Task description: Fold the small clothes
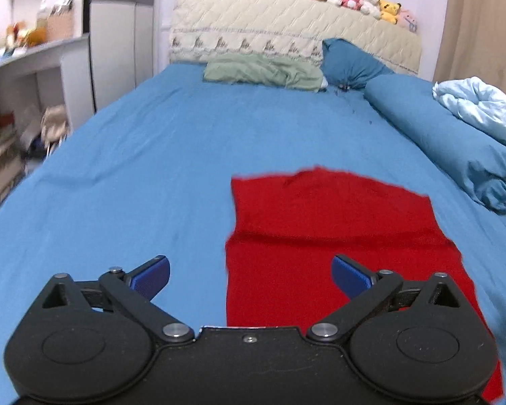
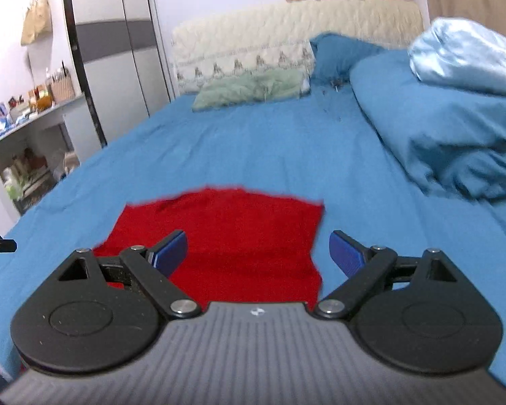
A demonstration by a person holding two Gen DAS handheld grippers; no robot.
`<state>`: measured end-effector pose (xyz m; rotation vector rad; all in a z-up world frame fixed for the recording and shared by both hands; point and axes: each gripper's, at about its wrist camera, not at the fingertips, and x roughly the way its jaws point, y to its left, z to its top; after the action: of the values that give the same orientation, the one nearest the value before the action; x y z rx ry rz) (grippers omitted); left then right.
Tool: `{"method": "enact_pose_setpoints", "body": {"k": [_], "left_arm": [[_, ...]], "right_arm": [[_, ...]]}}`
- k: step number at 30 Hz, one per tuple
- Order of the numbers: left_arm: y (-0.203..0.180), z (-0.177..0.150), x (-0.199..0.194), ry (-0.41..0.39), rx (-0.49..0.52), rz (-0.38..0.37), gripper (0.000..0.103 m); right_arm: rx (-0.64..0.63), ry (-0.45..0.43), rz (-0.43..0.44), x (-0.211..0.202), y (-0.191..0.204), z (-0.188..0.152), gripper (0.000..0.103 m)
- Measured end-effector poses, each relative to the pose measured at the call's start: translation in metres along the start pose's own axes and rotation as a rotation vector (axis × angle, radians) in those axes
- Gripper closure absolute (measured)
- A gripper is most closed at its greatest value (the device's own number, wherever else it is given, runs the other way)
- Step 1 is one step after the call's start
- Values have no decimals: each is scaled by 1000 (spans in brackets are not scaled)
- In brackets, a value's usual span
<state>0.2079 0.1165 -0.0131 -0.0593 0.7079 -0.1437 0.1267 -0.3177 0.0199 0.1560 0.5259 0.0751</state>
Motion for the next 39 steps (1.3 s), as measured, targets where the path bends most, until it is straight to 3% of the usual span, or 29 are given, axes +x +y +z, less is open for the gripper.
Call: {"method": "enact_pose_setpoints", "body": {"k": [7,11,13,15,18,22,25,29,31,33,34,39], "left_arm": [[7,-89,-19,121,-81,5,2],[4,-125,-9,175,-101,-2,11],[4,-137,-4,188,-88,8,15],[1,-145,4,203,-70,11,27],[-7,-153,12,203,-37,16,31],[-10,-164,12,181,5,28,32],[-12,-168,14,182,20,25,37],[-13,-174,11,187,20,12,54],[-17,-175,11,186,27,9,66],[-21,-174,11,186,41,1,88],[-22,-173,10,188,45,1,93],[-17,-159,-2,191,-7,-4,96]], "right_arm": [[-16,166,-19,-56,8,-88,0],[-24,237,-55,-61,19,-144,0],[-33,264,-88,-59,27,-169,5],[-22,286,-107,-56,30,-186,13],[17,290,-132,-49,31,-206,14],[26,321,-169,-39,34,-223,30],[8,320,-182,-38,37,-227,31],[14,329,-165,-37,38,-228,41],[21,331,-150,-36,36,-228,58],[31,328,-143,-32,33,-224,72],[40,325,-141,-33,32,-222,79],[132,282,-103,-45,23,-206,83]]}}
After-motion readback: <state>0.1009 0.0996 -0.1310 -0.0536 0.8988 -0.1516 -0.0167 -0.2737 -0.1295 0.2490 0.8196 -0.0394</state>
